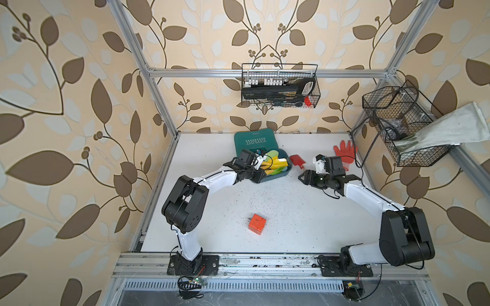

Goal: Take the shovel out of the storage box
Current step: Pick up the shovel from the storage box.

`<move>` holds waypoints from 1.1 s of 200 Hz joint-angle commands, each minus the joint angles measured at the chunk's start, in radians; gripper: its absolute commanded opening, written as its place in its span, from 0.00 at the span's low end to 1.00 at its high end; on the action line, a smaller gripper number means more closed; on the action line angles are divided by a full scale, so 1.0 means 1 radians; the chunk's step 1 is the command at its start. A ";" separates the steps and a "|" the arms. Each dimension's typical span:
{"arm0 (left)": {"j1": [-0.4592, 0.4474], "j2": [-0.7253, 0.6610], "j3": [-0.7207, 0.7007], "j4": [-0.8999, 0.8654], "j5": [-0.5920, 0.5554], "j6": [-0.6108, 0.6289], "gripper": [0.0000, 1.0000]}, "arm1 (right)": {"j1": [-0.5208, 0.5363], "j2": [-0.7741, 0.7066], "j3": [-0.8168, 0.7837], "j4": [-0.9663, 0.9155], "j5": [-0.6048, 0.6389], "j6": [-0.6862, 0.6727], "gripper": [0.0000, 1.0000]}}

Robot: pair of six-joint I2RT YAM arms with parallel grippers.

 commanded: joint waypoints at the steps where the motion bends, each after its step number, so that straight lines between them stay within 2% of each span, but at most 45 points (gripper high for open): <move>1: 0.001 -0.081 -0.010 0.067 0.055 -0.031 0.00 | -0.003 0.013 -0.015 0.010 -0.020 0.008 0.64; 220: 0.002 -0.397 -0.251 0.206 0.019 -0.102 0.00 | -0.004 0.010 -0.021 0.022 -0.052 0.016 0.64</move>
